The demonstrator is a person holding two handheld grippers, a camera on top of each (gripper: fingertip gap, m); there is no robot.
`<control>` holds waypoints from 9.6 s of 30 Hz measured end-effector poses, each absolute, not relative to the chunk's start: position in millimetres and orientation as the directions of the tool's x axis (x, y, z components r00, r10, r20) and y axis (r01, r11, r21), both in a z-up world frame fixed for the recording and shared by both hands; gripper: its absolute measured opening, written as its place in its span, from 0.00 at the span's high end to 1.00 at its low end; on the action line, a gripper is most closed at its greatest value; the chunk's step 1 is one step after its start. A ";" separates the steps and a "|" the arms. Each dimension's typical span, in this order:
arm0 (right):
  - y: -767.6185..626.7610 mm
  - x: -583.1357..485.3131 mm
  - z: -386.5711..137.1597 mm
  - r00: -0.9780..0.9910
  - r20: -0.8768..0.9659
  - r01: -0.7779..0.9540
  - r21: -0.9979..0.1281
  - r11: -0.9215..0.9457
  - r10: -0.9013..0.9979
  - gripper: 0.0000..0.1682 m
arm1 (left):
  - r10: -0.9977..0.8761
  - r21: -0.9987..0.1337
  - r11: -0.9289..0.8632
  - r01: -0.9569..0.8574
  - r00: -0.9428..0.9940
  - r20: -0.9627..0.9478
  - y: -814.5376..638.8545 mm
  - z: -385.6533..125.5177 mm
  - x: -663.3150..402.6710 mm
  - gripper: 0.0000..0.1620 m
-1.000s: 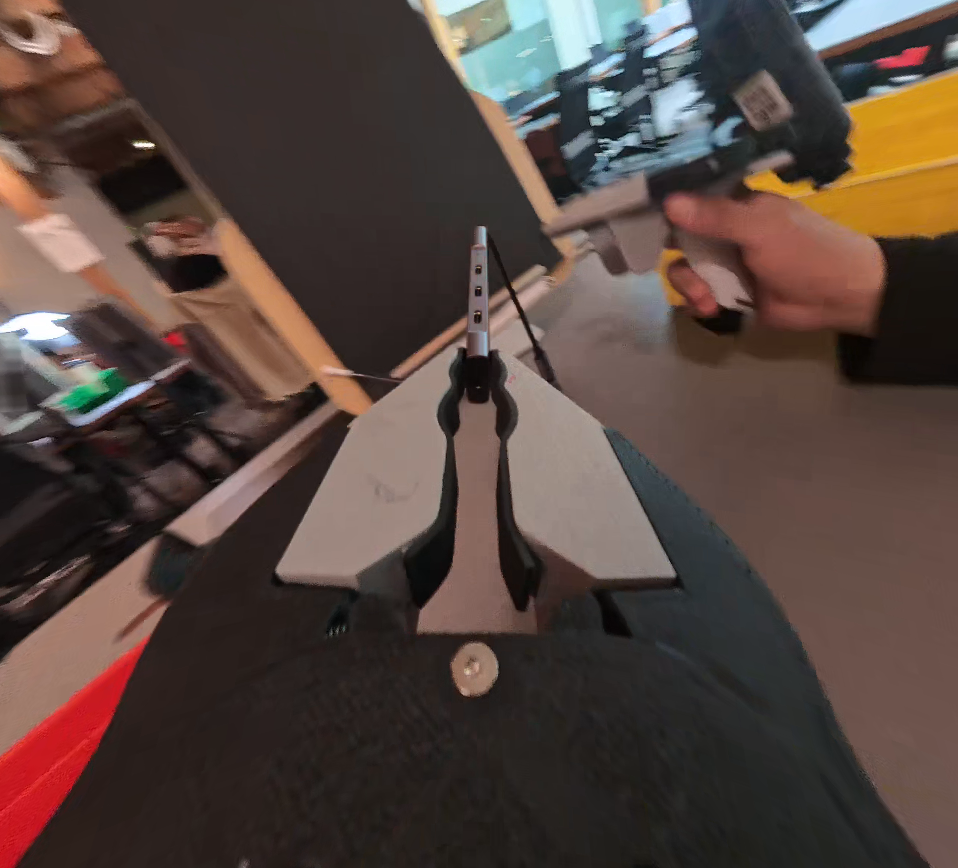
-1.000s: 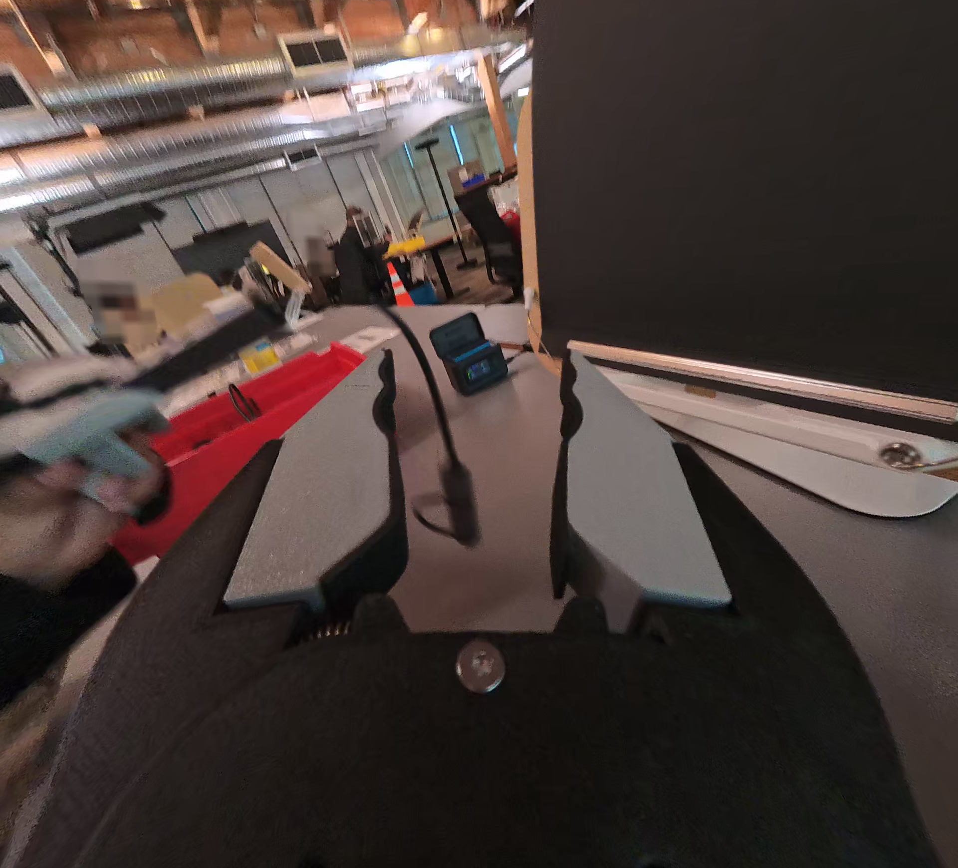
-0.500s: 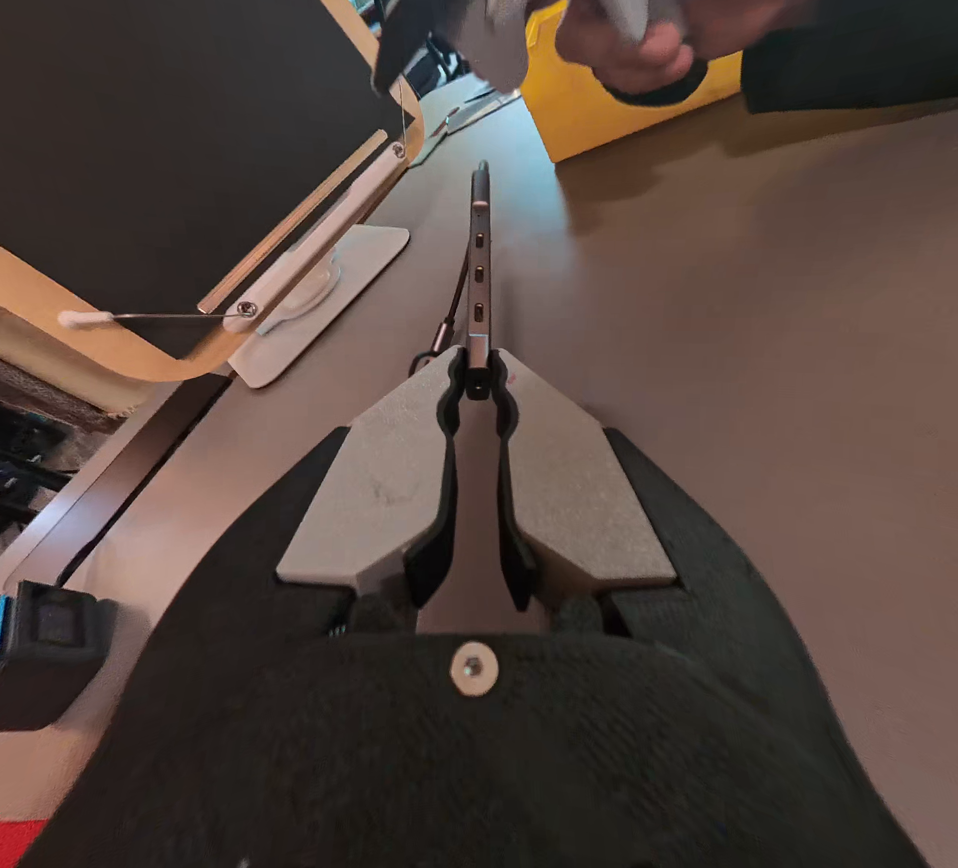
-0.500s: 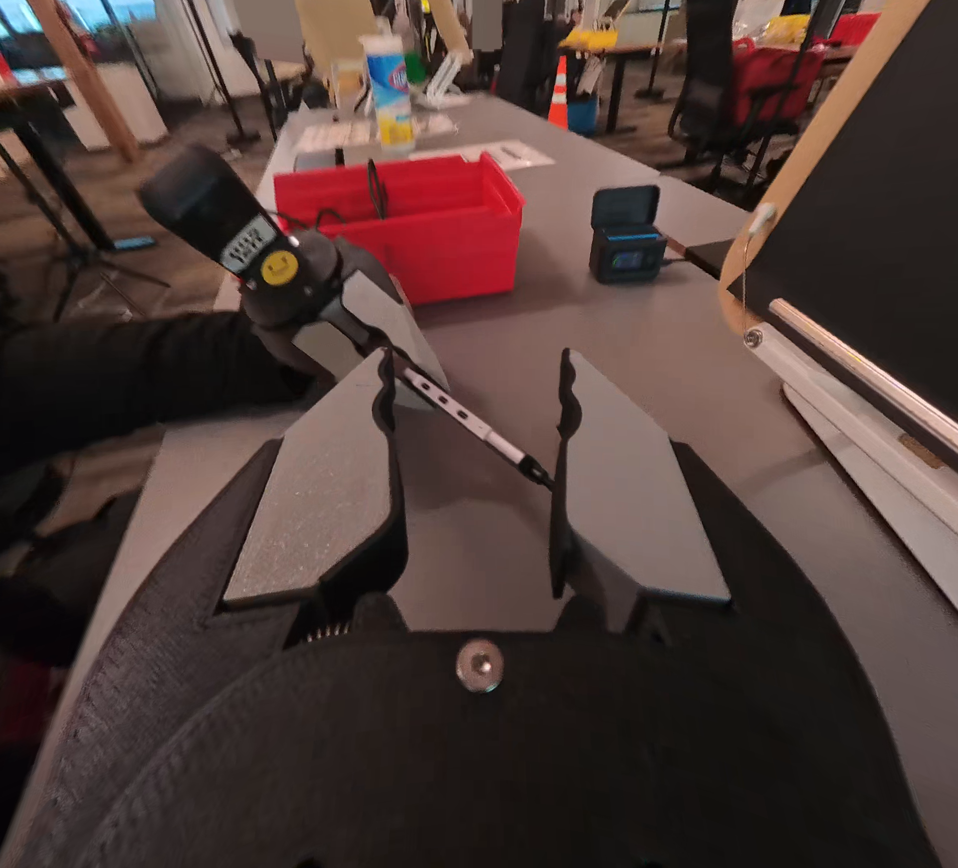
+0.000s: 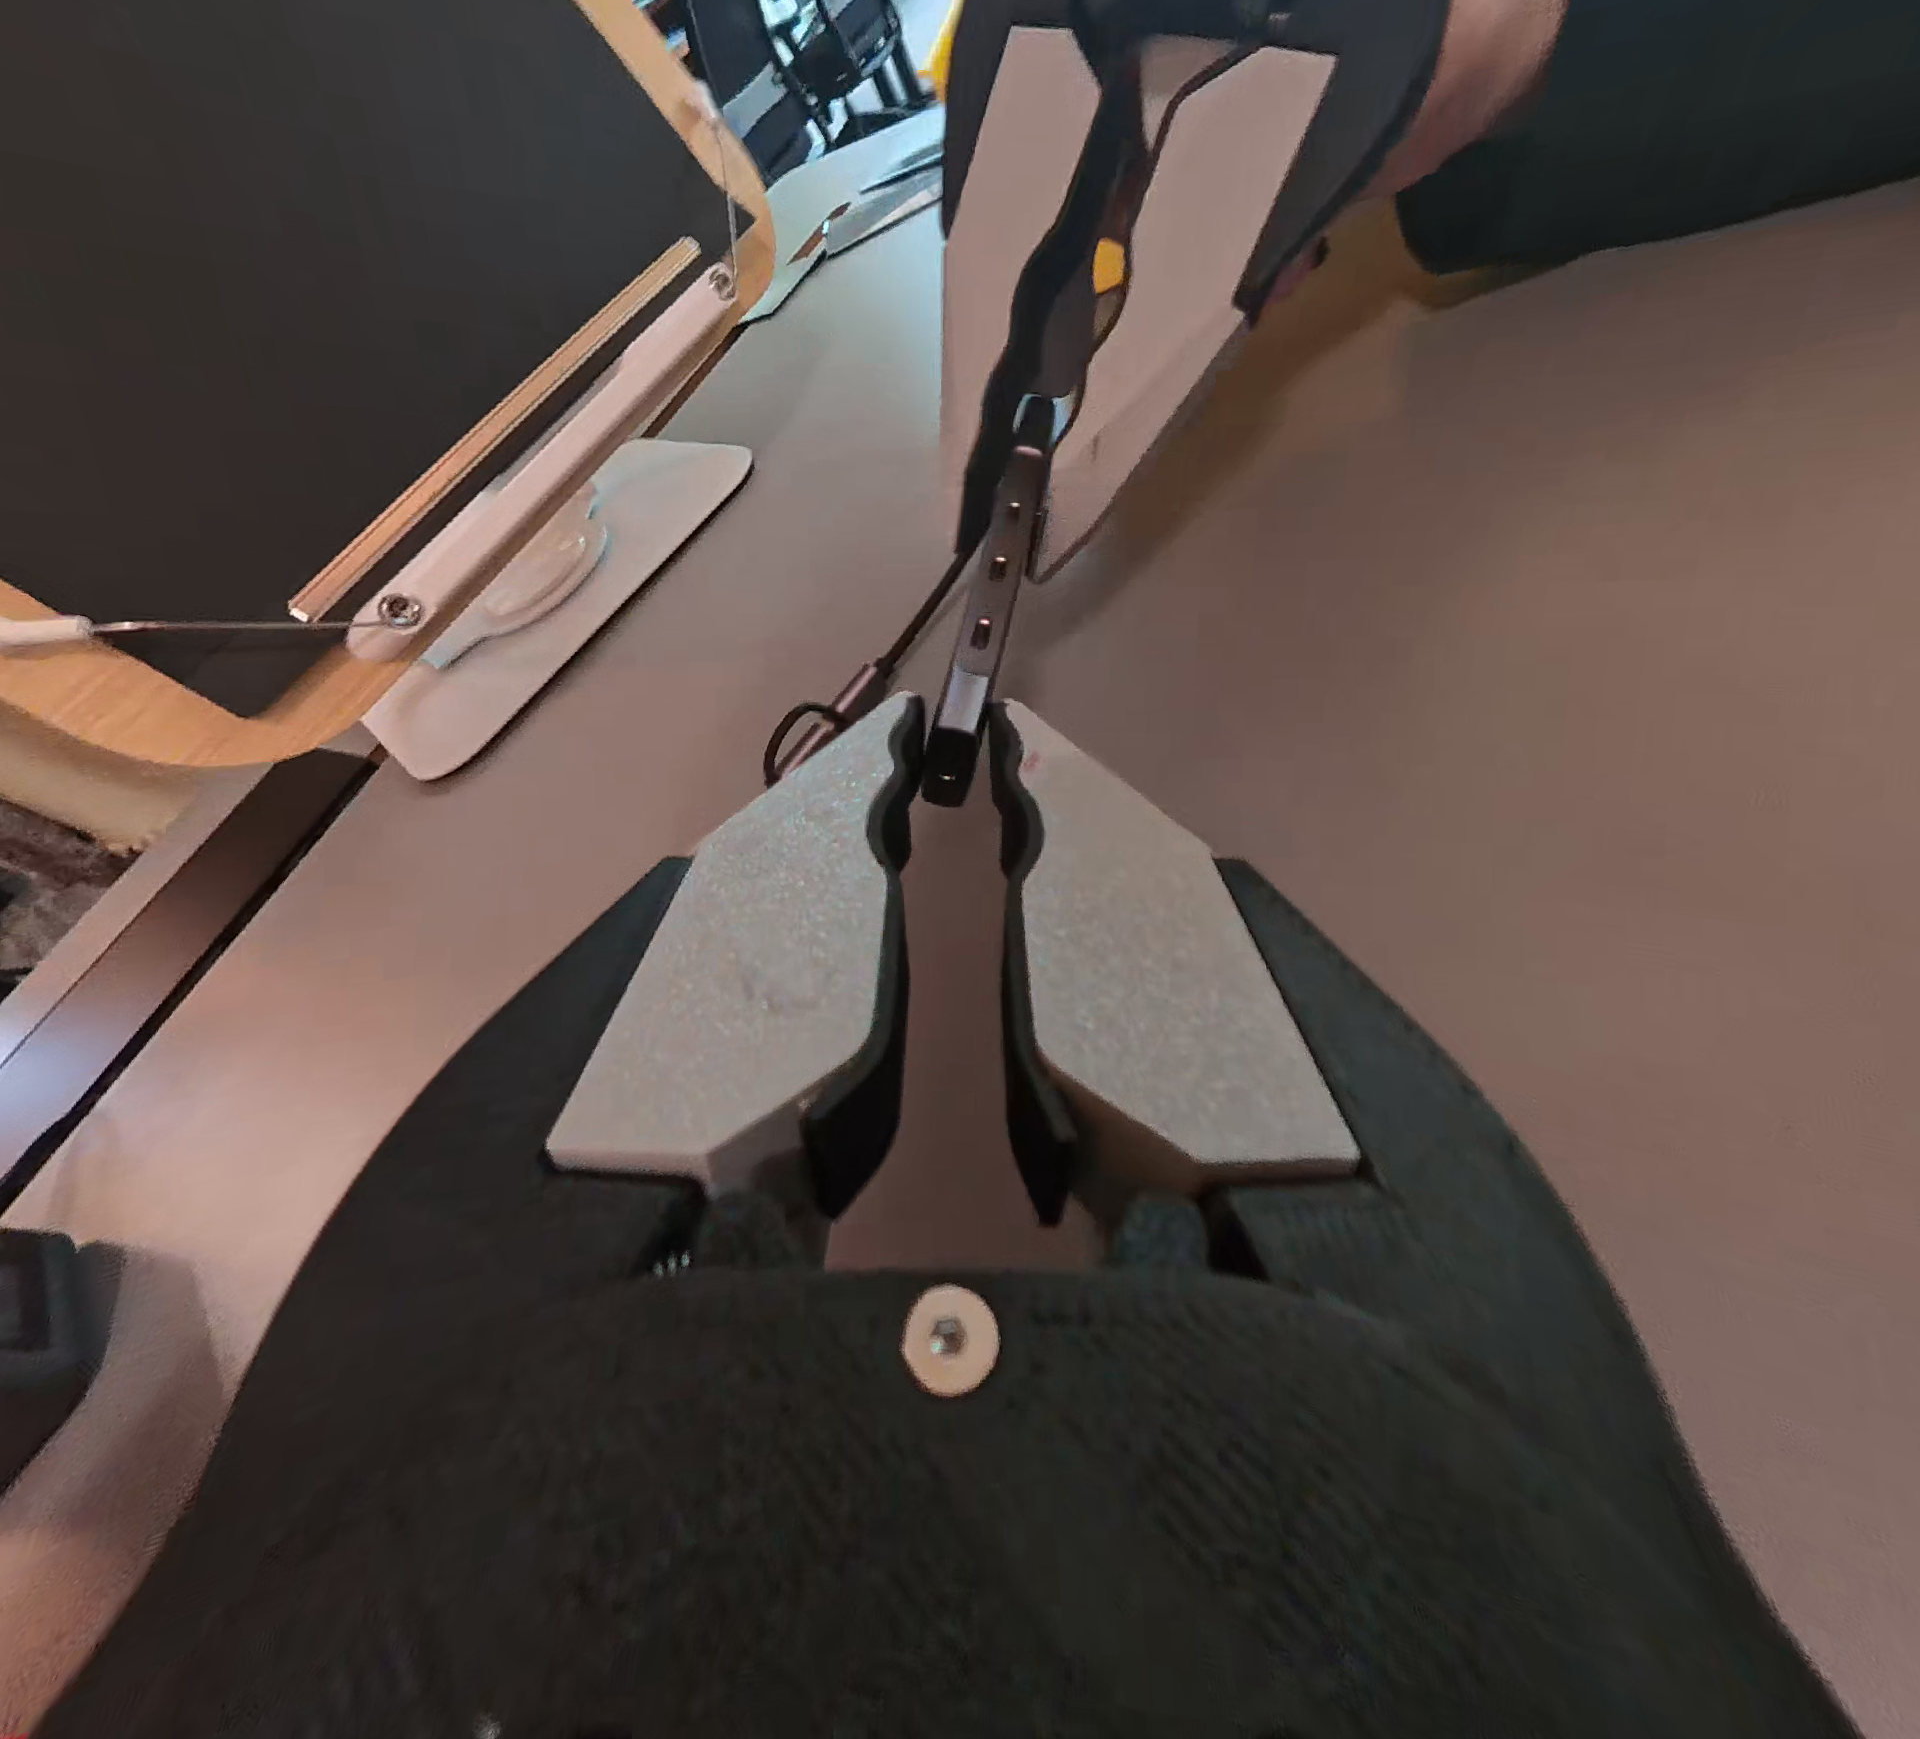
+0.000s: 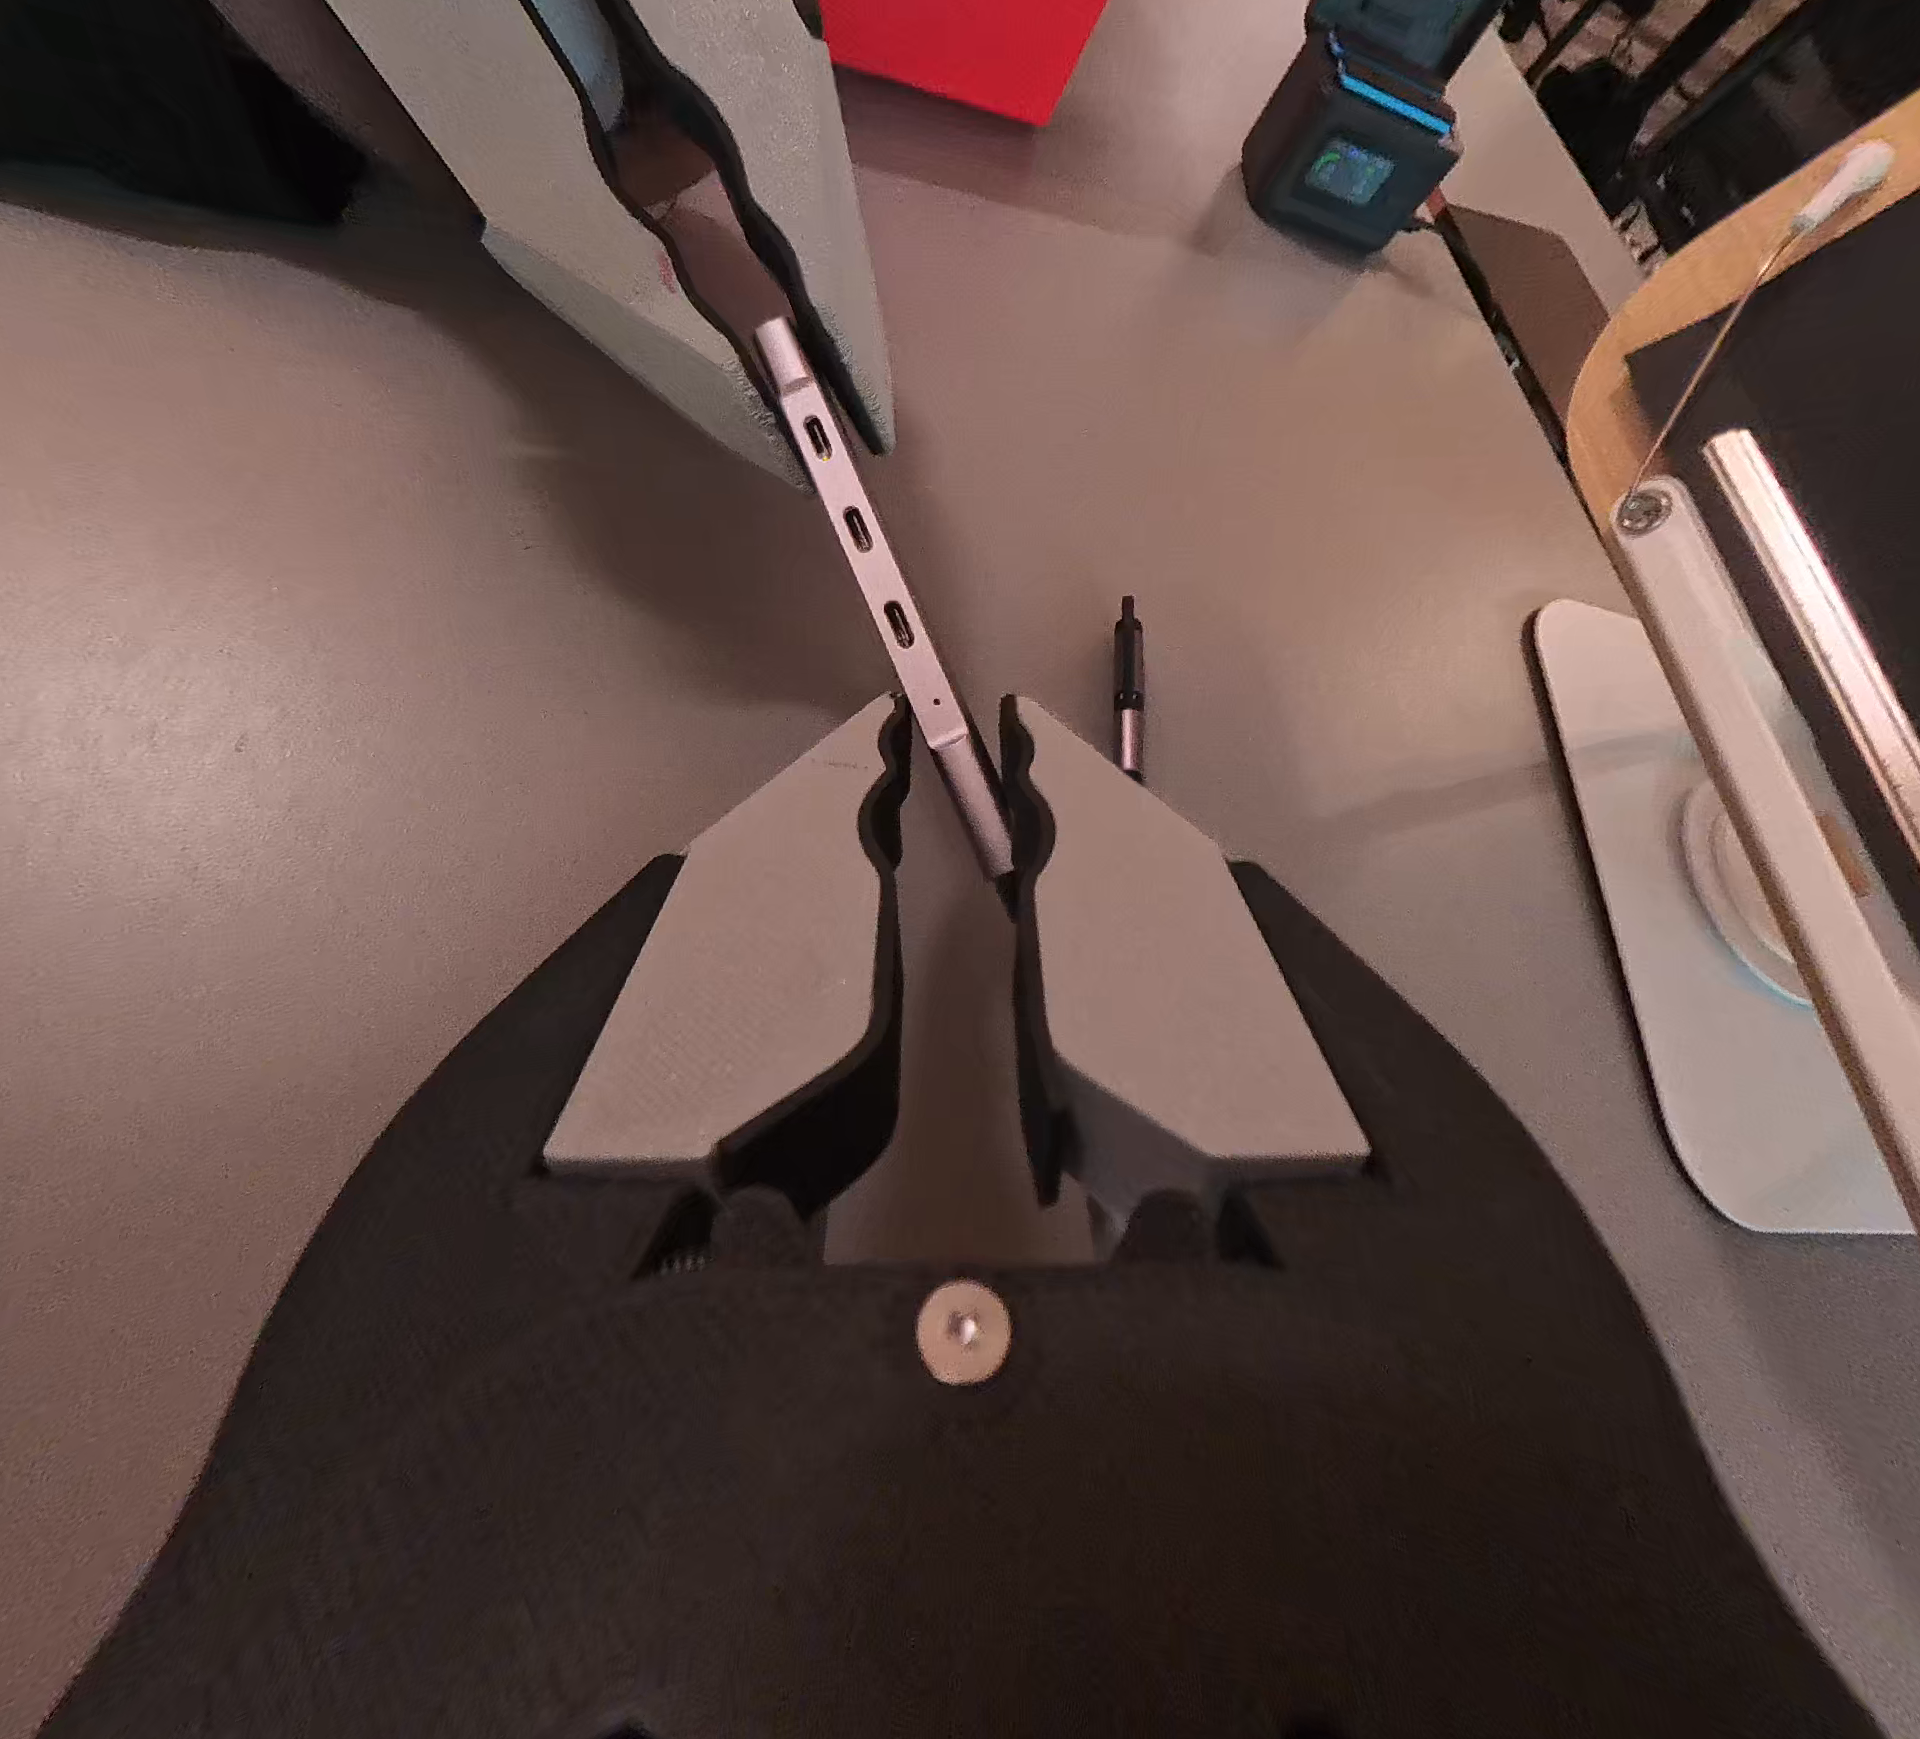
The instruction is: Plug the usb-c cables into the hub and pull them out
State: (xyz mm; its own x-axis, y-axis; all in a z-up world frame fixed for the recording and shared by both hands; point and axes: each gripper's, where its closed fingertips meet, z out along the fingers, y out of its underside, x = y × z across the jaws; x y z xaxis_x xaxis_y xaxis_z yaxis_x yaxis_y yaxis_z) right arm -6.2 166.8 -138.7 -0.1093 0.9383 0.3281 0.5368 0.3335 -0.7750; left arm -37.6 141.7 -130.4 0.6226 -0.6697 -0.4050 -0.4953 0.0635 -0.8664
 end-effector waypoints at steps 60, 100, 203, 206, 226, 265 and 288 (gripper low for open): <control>155.9 -18.9 -181.1 -0.088 -0.294 0.633 -0.754 -0.174 0.952 0.93 | -0.420 -0.940 -0.141 -0.312 0.878 -0.229 168.7 -120.0 -99.9 1.00; 153.9 -20.3 -186.5 -0.082 -0.213 0.651 -0.751 -0.109 0.974 0.89 | -0.218 -0.933 -0.109 -0.344 0.924 -0.315 163.4 -111.2 -116.2 0.92; 171.7 -14.3 -103.9 -0.082 -0.281 0.313 -0.918 -0.243 0.956 0.83 | 0.007 -0.724 -0.082 -0.685 0.726 -0.687 84.8 293.5 -102.8 0.98; 178.0 -10.1 -92.5 -0.078 -0.295 0.263 -0.927 -0.266 0.952 0.83 | -0.086 -0.687 -0.127 -0.716 0.698 -0.711 94.9 261.5 -83.2 0.99; 102.2 15.0 -13.3 -0.391 -0.078 0.025 -0.997 -0.074 0.917 0.84 | -0.571 -0.856 -0.345 -0.385 0.810 -0.134 130.1 49.6 -7.1 0.99; 182.3 17.0 -133.3 0.070 -0.351 0.566 -0.757 -0.327 0.934 0.96 | -0.834 -0.688 -0.363 -0.629 0.548 -0.060 165.0 -191.9 -30.6 0.86; 180.6 30.0 -69.8 0.053 -0.276 0.398 -0.875 -0.274 0.960 0.86 | -0.640 -0.859 -0.092 -0.504 0.691 -0.336 177.7 -114.9 -56.0 1.00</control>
State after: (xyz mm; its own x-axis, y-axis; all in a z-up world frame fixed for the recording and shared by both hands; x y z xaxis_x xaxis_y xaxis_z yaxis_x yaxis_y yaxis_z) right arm 30.0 180.6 -69.8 0.0531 0.9596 -0.2763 0.3980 -0.2741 -0.8755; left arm -56.0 177.7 -114.9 0.6908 -0.6402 -0.3362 -0.5037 -0.0925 -0.8589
